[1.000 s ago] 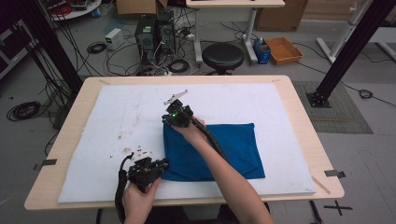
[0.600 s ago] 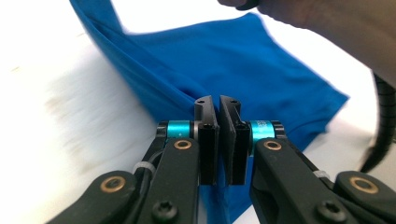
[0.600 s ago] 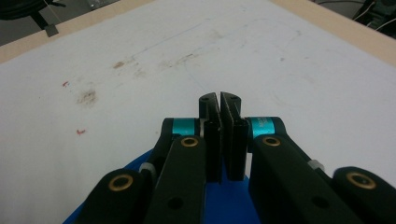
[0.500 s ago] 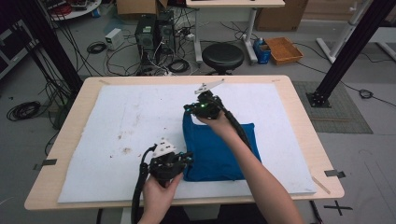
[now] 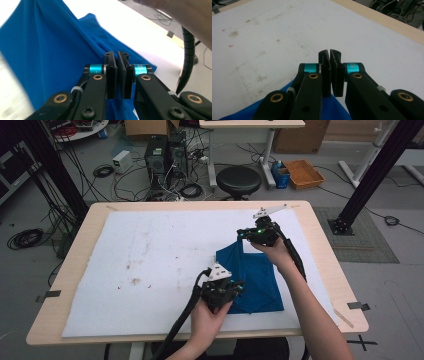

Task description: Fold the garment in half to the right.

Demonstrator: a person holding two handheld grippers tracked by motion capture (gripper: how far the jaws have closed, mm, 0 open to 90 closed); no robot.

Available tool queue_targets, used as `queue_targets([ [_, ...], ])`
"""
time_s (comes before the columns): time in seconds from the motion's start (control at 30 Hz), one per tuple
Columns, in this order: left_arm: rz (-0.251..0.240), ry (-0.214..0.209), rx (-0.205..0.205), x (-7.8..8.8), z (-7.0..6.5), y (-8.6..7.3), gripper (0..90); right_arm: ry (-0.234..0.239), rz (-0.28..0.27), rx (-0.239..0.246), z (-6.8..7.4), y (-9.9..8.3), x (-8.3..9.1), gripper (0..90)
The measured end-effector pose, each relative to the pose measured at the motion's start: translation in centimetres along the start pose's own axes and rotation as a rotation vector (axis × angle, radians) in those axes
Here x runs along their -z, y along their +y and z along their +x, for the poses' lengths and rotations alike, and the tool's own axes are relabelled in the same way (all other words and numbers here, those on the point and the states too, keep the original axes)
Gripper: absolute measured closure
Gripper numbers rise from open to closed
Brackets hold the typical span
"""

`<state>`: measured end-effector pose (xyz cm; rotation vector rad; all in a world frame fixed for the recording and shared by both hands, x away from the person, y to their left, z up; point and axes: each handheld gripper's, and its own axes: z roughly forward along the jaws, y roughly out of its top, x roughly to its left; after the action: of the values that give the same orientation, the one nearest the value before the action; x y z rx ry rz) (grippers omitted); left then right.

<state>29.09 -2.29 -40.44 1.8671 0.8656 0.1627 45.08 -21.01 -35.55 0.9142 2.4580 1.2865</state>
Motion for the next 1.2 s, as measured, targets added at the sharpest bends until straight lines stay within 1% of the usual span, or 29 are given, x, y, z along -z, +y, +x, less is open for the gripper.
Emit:
queue_targets([
  [0.1,0.013,-0.028,-0.007,-1.8,-0.9,0.3,85.7,-0.019,0.017,-0.004,-0.8,-0.7,0.7,88.3],
  [0.2,0.027,-0.045,-0.014,-3.4,-1.8,0.5,85.7,-0.049,0.045,-0.002,-1.6,-1.5,1.3,88.3],
  [0.33,0.043,-0.056,-0.013,-5.3,-2.5,0.7,85.7,-0.076,0.072,-0.007,-2.6,-2.5,1.9,88.3],
  [0.47,0.054,-0.047,-0.029,-6.7,-3.0,0.6,85.7,-0.096,0.09,-0.021,-3.6,-3.5,2.2,88.3],
  [0.57,0.068,-0.056,-0.04,-7.7,-3.2,0.5,85.5,-0.126,0.132,-0.02,-4.1,-4.0,2.1,88.2],
  [0.6,0.063,-0.068,-0.04,-7.9,-3.2,0.5,84.8,-0.132,0.138,-0.015,-4.2,-4.1,2.1,88.2],
  [0.63,0.06,-0.083,-0.039,-8.1,-3.3,0.5,81.5,-0.143,0.146,-0.014,-4.2,-4.2,2.1,88.1],
  [0.67,0.058,-0.097,-0.039,-8.2,-3.4,0.6,76.8,-0.158,0.154,-0.006,-4.2,-4.2,2.1,88.1],
  [0.7,0.045,-0.111,-0.045,-8.2,-3.6,0.6,71.1,-0.169,0.158,-0.001,-4.2,-4.3,2.1,88.0],
  [0.73,0.03,-0.117,-0.055,-8.0,-3.8,0.6,65.1,-0.18,0.164,-0.003,-4.2,-4.3,2.1,87.4],
  [0.77,0.015,-0.12,-0.072,-7.8,-4.0,0.7,62.9,-0.193,0.164,-0.004,-4.3,-4.3,2.1,86.1],
  [0.8,0.002,-0.122,-0.081,-7.4,-4.0,0.7,61.8,-0.214,0.165,-0.003,-4.3,-4.3,2.3,84.8],
  [0.83,-0.011,-0.124,-0.082,-7.0,-4.0,0.8,60.2,-0.226,0.16,-0.01,-4.4,-4.4,2.4,83.3],
  [0.87,-0.019,-0.127,-0.086,-6.5,-3.9,1.0,58.0,-0.23,0.152,-0.021,-4.5,-4.4,2.7,79.7],
  [0.93,-0.034,-0.116,-0.101,-5.4,-3.5,1.3,55.9,-0.25,0.141,-0.046,-4.7,-4.5,3.2,77.2],
  [0.97,-0.04,-0.109,-0.111,-4.8,-3.3,1.4,55.8,-0.256,0.138,-0.053,-4.8,-4.5,3.5,75.3],
  [1.0,-0.047,-0.099,-0.115,-4.0,-3.0,1.5,55.4,-0.265,0.116,-0.054,-4.8,-4.7,3.8,72.8],
  [1.03,-0.054,-0.09,-0.121,-3.3,-2.6,1.7,54.6,-0.262,0.096,-0.07,-4.7,-5.0,4.1,72.5],
  [1.07,-0.061,-0.084,-0.126,-2.7,-2.3,1.7,54.5,-0.257,0.088,-0.08,-4.8,-5.3,4.4,72.5],
  [1.13,-0.079,-0.058,-0.128,-0.9,-1.2,1.8,54.3,-0.258,0.084,-0.106,-4.8,-6.0,4.6,71.3],
  [1.17,-0.083,-0.042,-0.126,0.0,-0.6,1.7,54.2,-0.249,0.095,-0.134,-4.8,-6.4,4.6,70.7],
  [1.2,-0.087,-0.028,-0.124,0.7,-0.1,1.7,54.2,-0.241,0.087,-0.16,-4.8,-6.7,4.6,70.4],
])
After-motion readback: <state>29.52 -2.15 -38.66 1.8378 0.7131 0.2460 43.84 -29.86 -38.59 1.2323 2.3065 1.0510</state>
